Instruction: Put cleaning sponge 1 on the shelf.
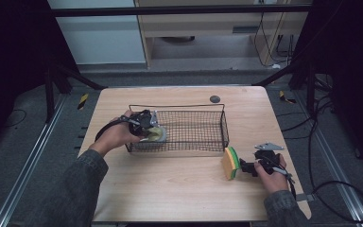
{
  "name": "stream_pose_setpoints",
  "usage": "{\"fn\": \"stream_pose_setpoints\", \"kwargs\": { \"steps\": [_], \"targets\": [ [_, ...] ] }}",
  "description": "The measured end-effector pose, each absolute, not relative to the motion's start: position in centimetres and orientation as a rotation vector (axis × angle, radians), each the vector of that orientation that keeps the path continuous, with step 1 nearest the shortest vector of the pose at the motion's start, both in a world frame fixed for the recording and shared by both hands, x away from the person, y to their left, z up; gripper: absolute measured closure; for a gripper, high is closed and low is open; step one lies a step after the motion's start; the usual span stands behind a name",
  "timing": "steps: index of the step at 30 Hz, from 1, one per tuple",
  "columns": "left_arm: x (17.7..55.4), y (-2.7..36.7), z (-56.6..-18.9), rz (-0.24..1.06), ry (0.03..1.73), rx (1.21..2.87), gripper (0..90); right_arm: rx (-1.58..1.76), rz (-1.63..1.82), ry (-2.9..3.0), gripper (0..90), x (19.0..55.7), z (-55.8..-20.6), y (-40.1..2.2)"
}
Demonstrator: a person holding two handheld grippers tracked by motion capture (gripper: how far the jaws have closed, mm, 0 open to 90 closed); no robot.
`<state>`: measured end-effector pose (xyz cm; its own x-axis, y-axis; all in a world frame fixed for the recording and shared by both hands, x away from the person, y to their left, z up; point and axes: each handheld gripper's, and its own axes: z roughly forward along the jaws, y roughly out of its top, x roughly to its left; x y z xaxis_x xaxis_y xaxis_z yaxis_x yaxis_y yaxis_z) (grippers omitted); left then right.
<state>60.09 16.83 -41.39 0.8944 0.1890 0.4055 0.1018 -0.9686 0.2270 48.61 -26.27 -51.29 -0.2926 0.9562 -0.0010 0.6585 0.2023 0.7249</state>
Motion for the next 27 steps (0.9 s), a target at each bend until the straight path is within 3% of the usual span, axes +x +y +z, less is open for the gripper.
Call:
{"fn": "stream_pose_setpoints", "kwargs": {
  "steps": [10, 15, 19, 27],
  "targets": [
    [59.8, 17.2, -40.2, 0.659, 0.246, 2.809, 66.5, 1.501, 0.869, 2.026, 0.5, 48.6, -51.3, -26.2],
    [59.5, 17.3, -39.3, 0.71, 0.287, 2.748, 60.8, 1.502, 0.868, 2.026, 0.5, 48.6, -51.3, -26.2],
    [59.4, 17.2, -38.8, 0.747, 0.338, 2.704, 50.3, 1.503, 0.868, 2.025, 0.5, 48.6, -51.3, -26.2],
    [58.0, 17.4, -38.0, 0.756, 0.459, 2.575, 20.1, 1.504, 0.866, 2.024, 0.4, 48.7, -51.3, -26.2]
  ]
}}
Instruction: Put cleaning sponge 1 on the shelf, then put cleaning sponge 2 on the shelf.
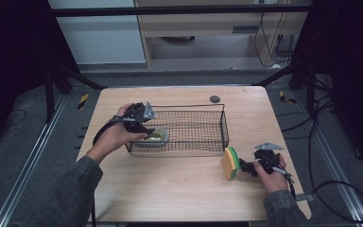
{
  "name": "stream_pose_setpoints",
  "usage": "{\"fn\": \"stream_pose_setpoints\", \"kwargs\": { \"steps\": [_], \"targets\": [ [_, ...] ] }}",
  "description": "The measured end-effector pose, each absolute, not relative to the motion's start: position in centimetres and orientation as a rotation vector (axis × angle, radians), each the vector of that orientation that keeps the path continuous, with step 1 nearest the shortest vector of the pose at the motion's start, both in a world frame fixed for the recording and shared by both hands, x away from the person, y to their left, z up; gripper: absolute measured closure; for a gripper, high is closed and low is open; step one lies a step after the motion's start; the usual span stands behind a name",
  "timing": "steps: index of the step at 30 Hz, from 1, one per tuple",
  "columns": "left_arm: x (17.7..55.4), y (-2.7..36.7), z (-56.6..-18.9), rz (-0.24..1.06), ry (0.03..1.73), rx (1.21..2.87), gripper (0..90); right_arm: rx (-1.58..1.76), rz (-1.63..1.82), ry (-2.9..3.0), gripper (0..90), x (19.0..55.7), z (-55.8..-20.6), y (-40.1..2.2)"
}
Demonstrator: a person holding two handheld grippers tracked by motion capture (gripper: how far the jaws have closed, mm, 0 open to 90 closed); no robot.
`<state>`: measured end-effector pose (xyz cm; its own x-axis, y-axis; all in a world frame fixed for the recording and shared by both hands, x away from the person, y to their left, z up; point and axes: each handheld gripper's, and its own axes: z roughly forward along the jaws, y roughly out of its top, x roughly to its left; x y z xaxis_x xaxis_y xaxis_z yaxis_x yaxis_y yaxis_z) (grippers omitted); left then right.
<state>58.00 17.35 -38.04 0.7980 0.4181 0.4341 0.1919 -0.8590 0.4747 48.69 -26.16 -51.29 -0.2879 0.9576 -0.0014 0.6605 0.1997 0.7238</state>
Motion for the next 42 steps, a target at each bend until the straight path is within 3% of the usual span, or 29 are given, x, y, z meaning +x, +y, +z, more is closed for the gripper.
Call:
{"fn": "stream_pose_setpoints", "kwargs": {
  "steps": [7, 21, 24, 29, 34, 42],
  "targets": [
    [55.8, 17.1, -37.6, 0.701, 0.528, 2.439, 9.0, 1.505, 0.86, 2.021, 0.4, 48.7, -51.3, -26.1],
    [49.2, 19.5, -41.1, 0.688, 0.756, 2.251, 6.6, 1.515, 0.87, 2.019, 1.2, 48.7, -51.3, -26.1],
    [47.8, 20.7, -42.4, 0.665, 0.811, 2.228, 6.9, 1.499, 0.863, 2.046, 7.6, 48.7, -51.0, -26.2],
    [46.5, 23.1, -44.5, 0.687, 0.922, 2.218, 7.7, 1.477, 0.804, 2.047, 11.4, 47.8, -49.7, -26.3],
    [46.3, 24.5, -47.1, 0.595, 0.99, 2.235, 7.7, 1.499, 0.71, 2.045, 14.1, 46.8, -48.1, -27.0],
    [46.8, 25.5, -48.2, 0.584, 1.113, 2.191, 4.6, 1.58, 0.703, 2.089, 16.5, 45.1, -43.5, -27.0]
  ]
}}
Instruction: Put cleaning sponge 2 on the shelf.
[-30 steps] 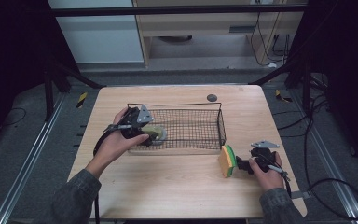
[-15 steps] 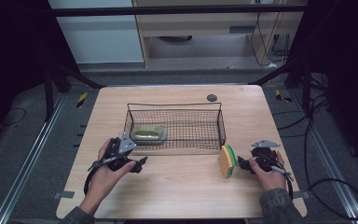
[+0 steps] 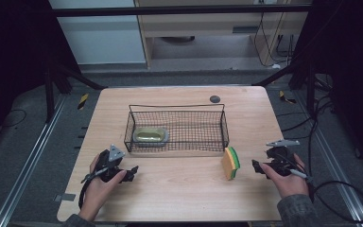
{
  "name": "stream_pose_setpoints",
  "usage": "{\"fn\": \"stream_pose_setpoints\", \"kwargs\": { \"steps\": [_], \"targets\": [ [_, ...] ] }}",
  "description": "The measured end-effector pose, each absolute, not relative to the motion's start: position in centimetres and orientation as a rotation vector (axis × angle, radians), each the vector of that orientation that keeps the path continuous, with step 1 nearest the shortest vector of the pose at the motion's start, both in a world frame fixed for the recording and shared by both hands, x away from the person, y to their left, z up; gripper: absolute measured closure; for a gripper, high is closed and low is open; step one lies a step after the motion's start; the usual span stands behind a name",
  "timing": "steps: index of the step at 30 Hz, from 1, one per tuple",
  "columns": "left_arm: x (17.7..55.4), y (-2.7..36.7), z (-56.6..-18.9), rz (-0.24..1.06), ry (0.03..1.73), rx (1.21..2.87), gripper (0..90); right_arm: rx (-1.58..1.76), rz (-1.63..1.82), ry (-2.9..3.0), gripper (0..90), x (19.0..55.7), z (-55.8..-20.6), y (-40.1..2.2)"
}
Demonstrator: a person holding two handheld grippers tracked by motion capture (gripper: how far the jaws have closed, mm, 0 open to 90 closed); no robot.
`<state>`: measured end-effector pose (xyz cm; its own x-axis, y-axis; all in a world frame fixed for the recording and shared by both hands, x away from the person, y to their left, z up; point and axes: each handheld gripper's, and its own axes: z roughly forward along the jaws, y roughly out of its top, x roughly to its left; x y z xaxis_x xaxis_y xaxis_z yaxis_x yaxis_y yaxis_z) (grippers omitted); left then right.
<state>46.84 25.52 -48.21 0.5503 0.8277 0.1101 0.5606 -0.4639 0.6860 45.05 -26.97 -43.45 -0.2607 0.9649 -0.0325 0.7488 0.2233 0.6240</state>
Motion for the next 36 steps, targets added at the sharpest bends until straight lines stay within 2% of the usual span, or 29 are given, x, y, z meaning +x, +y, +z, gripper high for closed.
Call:
{"fn": "stream_pose_setpoints", "kwargs": {
  "steps": [6, 12, 16, 20, 29, 36],
  "targets": [
    [47.4, 25.9, -49.5, 0.543, 1.143, 2.247, 3.8, 1.52, 0.715, 2.151, 20.5, 45.3, -39.2, -25.0],
    [48.2, 26.3, -50.3, 0.462, 1.161, 2.193, 0.0, 1.503, 0.692, 2.196, 27.4, 46.0, -37.7, -23.5],
    [48.5, 26.1, -50.6, 0.47, 1.12, 2.172, 0.0, 1.475, 0.692, 2.228, 31.8, 46.0, -36.6, -22.5],
    [48.5, 26.3, -50.8, 0.475, 1.094, 2.151, 0.0, 1.473, 0.708, 2.244, 32.5, 46.2, -35.6, -21.5],
    [48.5, 26.4, -50.9, 0.474, 1.081, 2.149, 0.0, 1.453, 0.692, 2.345, 33.1, 47.4, -36.0, -19.0],
    [48.7, 26.4, -50.9, 0.474, 1.079, 2.15, 0.0, 1.486, 0.636, 2.368, 28.6, 48.1, -38.0, -17.3]
  ]
}}
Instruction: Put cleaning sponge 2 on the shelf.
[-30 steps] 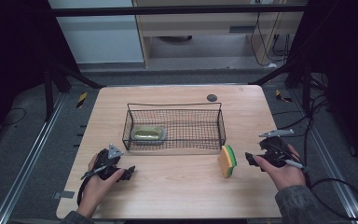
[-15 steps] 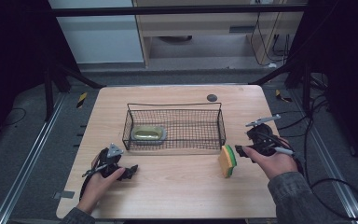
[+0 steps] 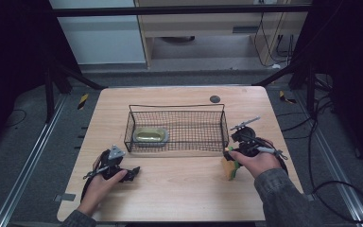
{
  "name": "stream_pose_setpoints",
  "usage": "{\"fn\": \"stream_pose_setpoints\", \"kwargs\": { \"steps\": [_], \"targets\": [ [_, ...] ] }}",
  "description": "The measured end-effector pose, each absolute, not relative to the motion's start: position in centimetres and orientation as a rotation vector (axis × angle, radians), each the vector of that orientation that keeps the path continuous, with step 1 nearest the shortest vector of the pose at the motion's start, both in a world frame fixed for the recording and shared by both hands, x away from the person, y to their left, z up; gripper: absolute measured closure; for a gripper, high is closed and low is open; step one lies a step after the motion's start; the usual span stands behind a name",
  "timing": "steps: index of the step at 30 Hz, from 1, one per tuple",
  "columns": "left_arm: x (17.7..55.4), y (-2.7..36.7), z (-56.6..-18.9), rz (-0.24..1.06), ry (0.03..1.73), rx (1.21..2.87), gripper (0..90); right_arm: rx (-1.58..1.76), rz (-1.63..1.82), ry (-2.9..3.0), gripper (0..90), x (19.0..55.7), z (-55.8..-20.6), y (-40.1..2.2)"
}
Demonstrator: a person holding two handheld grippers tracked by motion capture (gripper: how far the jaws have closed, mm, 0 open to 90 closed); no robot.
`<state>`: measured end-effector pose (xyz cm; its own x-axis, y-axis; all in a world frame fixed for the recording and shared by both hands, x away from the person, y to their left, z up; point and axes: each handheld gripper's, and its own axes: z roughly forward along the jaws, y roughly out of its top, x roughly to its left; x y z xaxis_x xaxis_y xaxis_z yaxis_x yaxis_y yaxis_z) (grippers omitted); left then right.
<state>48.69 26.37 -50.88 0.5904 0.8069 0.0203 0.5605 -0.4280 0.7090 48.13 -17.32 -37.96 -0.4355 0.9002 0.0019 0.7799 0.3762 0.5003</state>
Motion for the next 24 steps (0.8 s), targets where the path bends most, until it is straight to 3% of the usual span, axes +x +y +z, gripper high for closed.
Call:
{"fn": "stream_pose_setpoints", "kwargs": {
  "steps": [11, 14, 18, 24],
  "targets": [
    [48.8, 26.4, -50.9, 0.473, 1.076, 2.151, 0.0, 1.518, 0.559, 2.42, 35.9, 48.5, -40.4, -16.5],
    [48.8, 26.4, -50.9, 0.473, 1.076, 2.151, 0.0, 1.523, 0.549, 2.436, 42.4, 48.6, -40.7, -16.4],
    [48.8, 26.4, -50.9, 0.473, 1.076, 2.151, 0.0, 1.521, 0.547, 2.445, 60.5, 48.7, -40.8, -16.6],
    [48.8, 26.4, -50.9, 0.473, 1.076, 2.15, 0.0, 1.493, 0.571, 2.445, 63.6, 48.6, -40.4, -17.3]
  ]
}}
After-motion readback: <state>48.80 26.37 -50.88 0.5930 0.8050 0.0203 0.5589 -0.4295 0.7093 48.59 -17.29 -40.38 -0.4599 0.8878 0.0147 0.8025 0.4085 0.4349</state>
